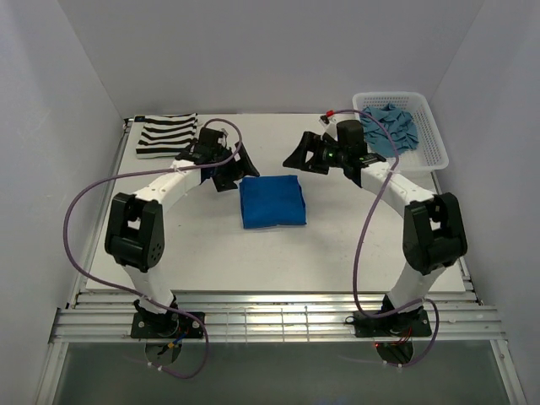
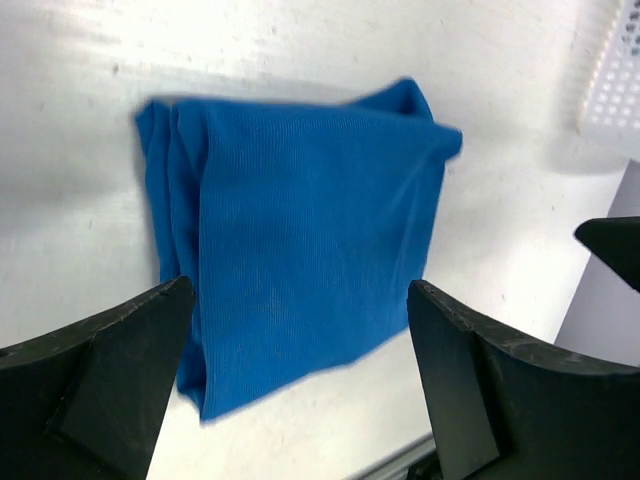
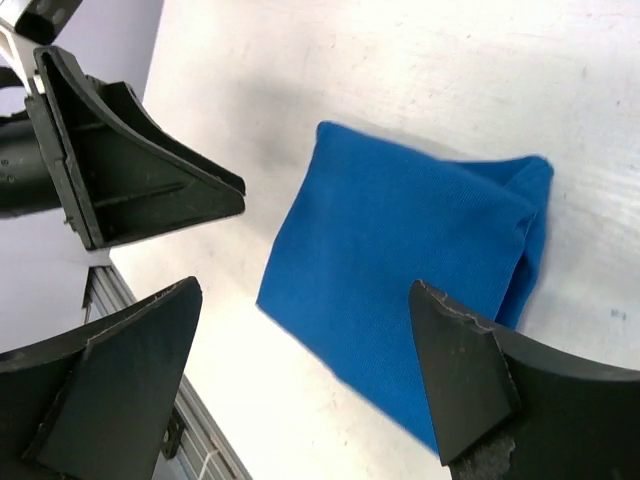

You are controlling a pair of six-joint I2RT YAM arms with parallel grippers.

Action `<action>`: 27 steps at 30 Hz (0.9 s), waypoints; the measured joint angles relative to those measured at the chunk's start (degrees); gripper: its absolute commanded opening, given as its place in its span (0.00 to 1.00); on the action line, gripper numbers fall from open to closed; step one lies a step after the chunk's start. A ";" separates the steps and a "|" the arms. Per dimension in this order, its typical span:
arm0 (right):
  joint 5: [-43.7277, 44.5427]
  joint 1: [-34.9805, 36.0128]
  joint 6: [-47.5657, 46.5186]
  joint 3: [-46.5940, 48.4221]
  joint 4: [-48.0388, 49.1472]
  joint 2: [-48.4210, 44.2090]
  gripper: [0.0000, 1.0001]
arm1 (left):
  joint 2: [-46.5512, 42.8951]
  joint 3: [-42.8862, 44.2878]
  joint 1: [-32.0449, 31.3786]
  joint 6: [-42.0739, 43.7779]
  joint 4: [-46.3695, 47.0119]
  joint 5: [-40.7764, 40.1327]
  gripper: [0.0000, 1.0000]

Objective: Fold and stack the tank tops
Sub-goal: Fold the tank top

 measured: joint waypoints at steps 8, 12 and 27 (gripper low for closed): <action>3.39 0.02 -2.93 -16.17 -1.31 -14.97 0.90 | -10.03 -9.09 -0.04 2.75 -0.42 -1.40 0.98; 7.15 0.00 -5.35 -19.45 -7.06 -19.74 0.90 | -9.09 -10.97 -0.04 3.78 -1.38 -1.60 0.98; 13.94 0.00 -12.39 -20.35 -16.79 -33.42 0.90 | 1.11 -10.43 -0.04 7.43 1.14 -0.13 0.98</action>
